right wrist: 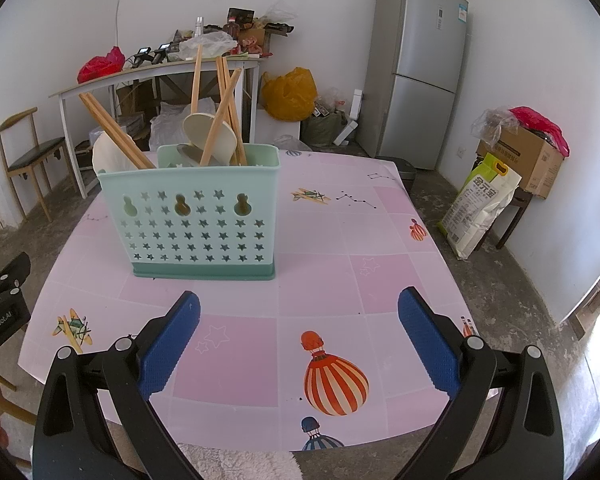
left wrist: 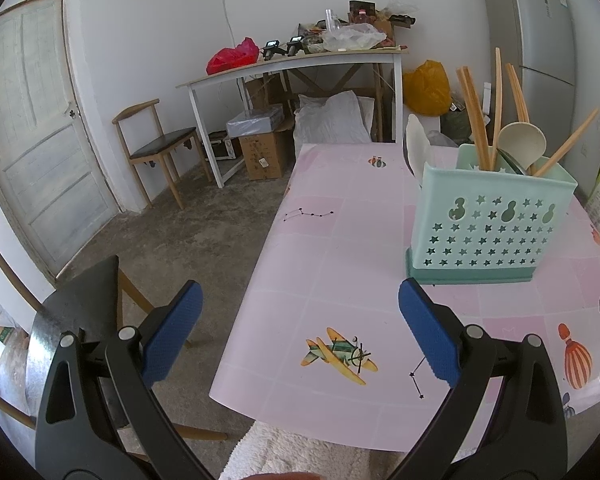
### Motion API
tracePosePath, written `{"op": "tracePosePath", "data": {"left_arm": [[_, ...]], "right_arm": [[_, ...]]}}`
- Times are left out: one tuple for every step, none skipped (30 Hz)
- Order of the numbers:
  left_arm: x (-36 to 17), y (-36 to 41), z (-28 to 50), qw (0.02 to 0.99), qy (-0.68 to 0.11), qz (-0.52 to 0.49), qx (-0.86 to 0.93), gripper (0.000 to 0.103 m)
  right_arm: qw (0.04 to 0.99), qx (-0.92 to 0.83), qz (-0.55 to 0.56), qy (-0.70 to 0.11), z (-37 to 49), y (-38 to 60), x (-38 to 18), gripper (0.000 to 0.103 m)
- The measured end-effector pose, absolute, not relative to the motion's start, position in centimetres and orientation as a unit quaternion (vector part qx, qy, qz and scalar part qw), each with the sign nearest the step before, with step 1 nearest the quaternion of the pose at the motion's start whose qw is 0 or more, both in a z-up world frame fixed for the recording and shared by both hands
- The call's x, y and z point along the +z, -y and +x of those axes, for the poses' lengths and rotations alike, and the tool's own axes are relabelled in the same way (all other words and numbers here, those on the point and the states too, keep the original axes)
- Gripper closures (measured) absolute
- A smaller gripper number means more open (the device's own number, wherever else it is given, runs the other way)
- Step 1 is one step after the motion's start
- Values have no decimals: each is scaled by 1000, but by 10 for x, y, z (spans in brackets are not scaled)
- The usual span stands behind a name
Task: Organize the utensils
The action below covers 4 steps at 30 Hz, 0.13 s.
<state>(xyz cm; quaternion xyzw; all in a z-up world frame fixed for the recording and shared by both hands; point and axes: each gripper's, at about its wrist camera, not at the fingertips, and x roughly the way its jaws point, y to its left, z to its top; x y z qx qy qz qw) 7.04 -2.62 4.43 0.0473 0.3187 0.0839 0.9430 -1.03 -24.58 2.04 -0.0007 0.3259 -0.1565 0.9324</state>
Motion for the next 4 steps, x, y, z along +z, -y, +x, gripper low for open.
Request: {"op": "tracePosePath", "data": {"left_arm": [[44,26,71,943,-319,47,83,8],[45,27,71,943,-318,48,84,8],[45,27,71,943,-318,48,84,8],[45,28,71,943,-318,48,84,8]], "right_arm": [[932,-156,-1,-326,-10,245,20,7],[932,-156,0,-326,-9,244,21,7],[932,-156,0,-326,-9,245,21,7],[932,-156,0,-327,-9,244,21,7]]}}
